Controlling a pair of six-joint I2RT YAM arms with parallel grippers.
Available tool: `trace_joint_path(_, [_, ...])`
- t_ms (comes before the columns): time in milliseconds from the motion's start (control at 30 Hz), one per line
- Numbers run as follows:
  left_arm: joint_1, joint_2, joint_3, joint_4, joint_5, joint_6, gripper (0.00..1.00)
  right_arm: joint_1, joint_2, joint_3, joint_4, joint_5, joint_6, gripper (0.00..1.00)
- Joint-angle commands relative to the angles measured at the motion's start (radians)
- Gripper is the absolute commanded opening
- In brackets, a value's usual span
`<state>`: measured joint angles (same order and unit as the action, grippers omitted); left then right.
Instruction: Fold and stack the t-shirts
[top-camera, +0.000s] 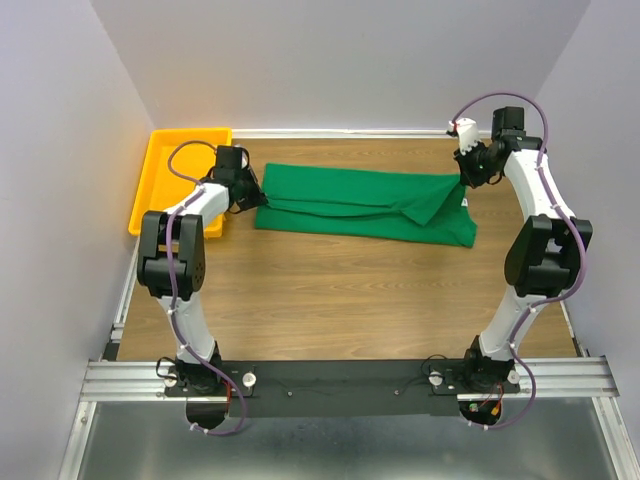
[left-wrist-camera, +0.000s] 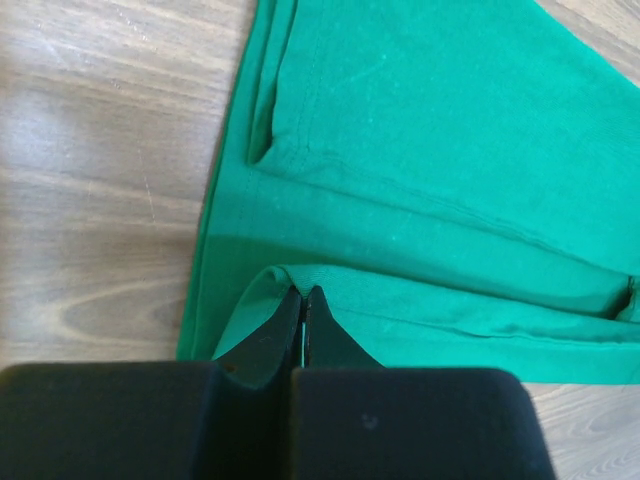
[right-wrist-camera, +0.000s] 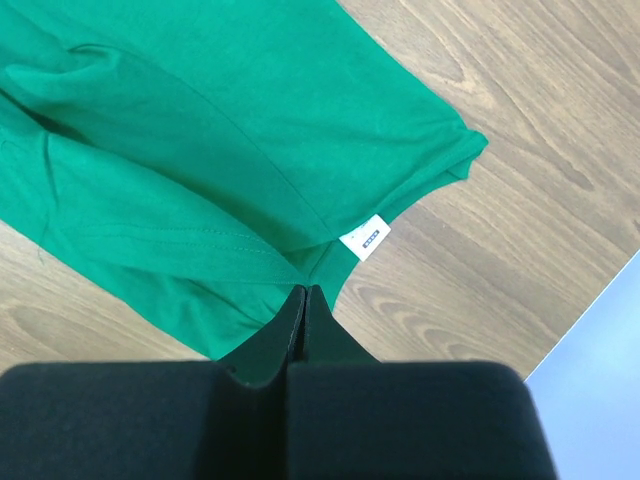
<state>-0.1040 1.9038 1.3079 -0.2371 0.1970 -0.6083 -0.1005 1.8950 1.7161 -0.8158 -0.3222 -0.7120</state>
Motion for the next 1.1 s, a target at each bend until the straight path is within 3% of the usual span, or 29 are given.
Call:
trace_joint_path(0, [0.010, 0.031, 0.039, -0.024, 0.002, 0.021, 0.00, -0.008, 0.018, 0.019, 0.029, 0.023, 0.019, 0.00])
trace_joint_path(633, [0.010, 0.061, 0.093, -0.041, 0.001, 0.016, 0.00, -0.010, 0.035, 0.022, 0.044, 0.015, 0.032, 0.01])
trace_joint_path(667, [0.010, 0.063, 0.093, -0.039, 0.007, 0.019, 0.04, -0.010, 0.036, 0.022, 0.044, 0.012, 0.034, 0.00])
trace_joint_path(700, [0.010, 0.066, 0.099, -0.041, 0.016, 0.022, 0.25, -0.010, 0.039, 0.026, 0.044, 0.008, 0.036, 0.01])
trace_joint_path(800, [0.010, 0.045, 0.099, -0.031, 0.024, 0.030, 0.47, -0.010, 0.044, 0.030, 0.046, 0.002, 0.036, 0.01])
trace_joint_path(933, [0.010, -0.057, 0.073, 0.024, -0.016, 0.035, 0.59, -0.008, 0.053, 0.037, 0.047, -0.008, 0.039, 0.00])
trace_joint_path(1067, [0.010, -0.162, 0.053, 0.059, -0.047, 0.071, 0.63, -0.010, 0.072, 0.059, 0.049, -0.015, 0.051, 0.00])
